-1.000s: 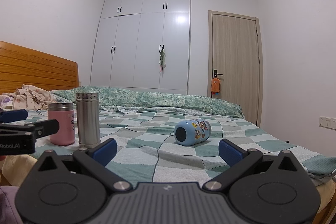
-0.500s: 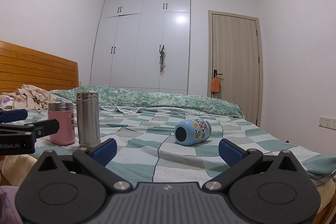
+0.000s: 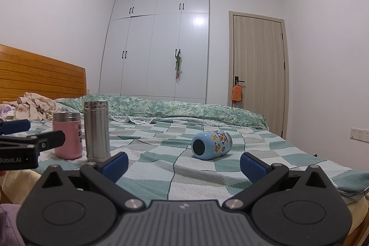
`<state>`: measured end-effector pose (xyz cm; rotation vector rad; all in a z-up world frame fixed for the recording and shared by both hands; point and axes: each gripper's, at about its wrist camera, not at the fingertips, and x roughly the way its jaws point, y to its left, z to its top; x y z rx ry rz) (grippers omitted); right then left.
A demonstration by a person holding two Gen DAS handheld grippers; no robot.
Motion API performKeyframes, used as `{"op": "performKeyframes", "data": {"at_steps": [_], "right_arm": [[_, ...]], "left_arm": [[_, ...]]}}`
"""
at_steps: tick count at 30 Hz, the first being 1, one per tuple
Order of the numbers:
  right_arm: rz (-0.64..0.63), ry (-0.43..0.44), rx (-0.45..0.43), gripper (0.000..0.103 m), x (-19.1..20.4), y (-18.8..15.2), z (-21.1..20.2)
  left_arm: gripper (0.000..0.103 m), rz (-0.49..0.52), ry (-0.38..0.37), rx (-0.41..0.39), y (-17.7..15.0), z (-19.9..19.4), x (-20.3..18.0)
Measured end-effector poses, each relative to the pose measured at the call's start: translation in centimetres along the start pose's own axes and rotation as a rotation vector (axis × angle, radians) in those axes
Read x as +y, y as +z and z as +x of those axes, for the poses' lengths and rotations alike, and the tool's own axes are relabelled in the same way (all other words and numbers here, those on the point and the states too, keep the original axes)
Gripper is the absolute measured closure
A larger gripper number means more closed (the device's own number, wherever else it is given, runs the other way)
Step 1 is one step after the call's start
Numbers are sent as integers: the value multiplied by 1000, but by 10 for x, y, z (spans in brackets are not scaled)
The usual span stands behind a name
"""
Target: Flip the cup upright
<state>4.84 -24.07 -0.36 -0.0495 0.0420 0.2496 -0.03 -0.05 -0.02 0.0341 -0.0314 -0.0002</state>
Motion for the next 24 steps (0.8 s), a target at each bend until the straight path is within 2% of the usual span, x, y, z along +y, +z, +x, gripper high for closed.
{"op": "performKeyframes", "data": {"at_steps": [16,24], "right_arm": [[0,1,1,0,0,0,0],[-11,-2,22,0,-2,5,3]], "left_arm": [[0,2,0,2,0,0,0],[0,44,-4,19,3,7,-9]]}}
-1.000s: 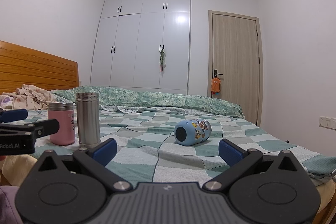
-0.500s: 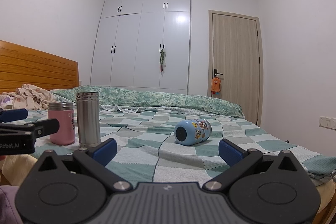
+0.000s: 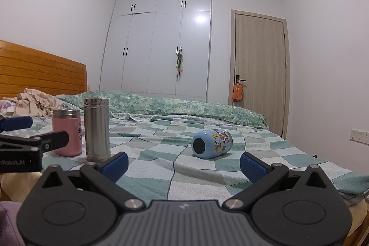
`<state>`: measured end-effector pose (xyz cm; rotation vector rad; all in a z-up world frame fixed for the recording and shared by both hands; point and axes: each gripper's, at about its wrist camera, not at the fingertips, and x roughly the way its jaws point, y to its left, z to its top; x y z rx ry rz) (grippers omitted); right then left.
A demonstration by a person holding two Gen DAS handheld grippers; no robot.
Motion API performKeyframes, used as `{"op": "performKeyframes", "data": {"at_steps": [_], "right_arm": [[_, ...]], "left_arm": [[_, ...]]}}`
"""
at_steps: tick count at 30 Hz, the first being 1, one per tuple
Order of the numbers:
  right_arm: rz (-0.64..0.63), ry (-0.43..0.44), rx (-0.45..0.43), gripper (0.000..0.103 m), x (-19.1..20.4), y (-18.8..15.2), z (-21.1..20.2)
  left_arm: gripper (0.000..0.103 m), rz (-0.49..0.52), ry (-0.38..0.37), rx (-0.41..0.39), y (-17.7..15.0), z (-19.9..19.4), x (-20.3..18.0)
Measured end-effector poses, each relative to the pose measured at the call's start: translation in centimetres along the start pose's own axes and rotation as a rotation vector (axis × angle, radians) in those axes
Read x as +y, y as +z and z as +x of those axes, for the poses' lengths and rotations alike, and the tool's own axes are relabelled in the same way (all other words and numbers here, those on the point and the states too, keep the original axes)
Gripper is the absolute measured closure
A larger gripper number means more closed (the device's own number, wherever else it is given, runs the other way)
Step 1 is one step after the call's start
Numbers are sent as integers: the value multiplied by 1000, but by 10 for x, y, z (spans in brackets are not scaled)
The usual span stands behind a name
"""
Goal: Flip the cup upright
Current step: 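Move the right tool toward the blue sticker cup lying on its side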
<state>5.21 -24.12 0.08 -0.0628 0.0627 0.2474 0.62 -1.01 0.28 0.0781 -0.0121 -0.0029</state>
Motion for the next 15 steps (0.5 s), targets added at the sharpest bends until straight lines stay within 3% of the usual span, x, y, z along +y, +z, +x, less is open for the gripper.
{"op": "performKeyframes", "data": {"at_steps": [15], "right_arm": [[23,-21,56,0,-25,22,53]], "left_arm": [[0,57,-97,14,22,64,-9]]}}
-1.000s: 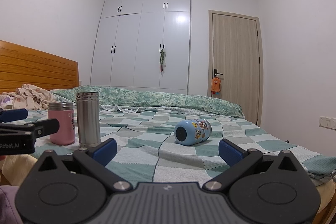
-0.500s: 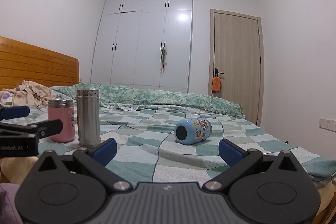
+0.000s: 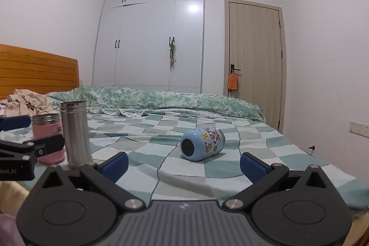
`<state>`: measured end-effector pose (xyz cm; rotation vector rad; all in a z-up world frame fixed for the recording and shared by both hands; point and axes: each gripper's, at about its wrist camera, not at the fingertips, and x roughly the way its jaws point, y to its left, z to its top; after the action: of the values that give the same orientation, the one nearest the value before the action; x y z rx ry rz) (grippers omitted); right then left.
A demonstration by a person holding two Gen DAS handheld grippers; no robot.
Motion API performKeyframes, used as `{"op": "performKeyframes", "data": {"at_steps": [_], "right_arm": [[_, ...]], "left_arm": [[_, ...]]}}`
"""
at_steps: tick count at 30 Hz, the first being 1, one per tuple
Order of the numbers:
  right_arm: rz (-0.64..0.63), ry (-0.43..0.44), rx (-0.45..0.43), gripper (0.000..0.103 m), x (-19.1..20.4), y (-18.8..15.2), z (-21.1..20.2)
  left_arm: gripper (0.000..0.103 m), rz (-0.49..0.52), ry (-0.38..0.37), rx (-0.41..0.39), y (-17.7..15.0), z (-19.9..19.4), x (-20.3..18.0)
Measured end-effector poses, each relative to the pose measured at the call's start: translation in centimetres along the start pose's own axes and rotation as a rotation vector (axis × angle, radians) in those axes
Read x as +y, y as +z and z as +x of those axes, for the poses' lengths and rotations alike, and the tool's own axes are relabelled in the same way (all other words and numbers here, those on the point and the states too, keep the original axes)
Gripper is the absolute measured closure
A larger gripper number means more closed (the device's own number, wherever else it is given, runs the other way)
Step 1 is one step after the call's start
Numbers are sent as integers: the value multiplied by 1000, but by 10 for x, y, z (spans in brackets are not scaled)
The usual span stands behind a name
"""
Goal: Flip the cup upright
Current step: 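Move the right tool toward the blue sticker cup lying on its side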
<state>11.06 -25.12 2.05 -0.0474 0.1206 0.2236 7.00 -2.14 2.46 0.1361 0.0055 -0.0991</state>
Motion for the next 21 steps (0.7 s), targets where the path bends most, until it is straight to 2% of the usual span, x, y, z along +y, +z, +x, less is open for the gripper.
{"op": "performKeyframes", "data": {"at_steps": [10,21], "right_arm": [[-26,-15,67,0,-22,27,49],[-15,-24,215,0,-49,60,125]], "left_arm": [[0,45,-106,46,16,64,-9],[0,96,-211,151,28,153,-9]]}}
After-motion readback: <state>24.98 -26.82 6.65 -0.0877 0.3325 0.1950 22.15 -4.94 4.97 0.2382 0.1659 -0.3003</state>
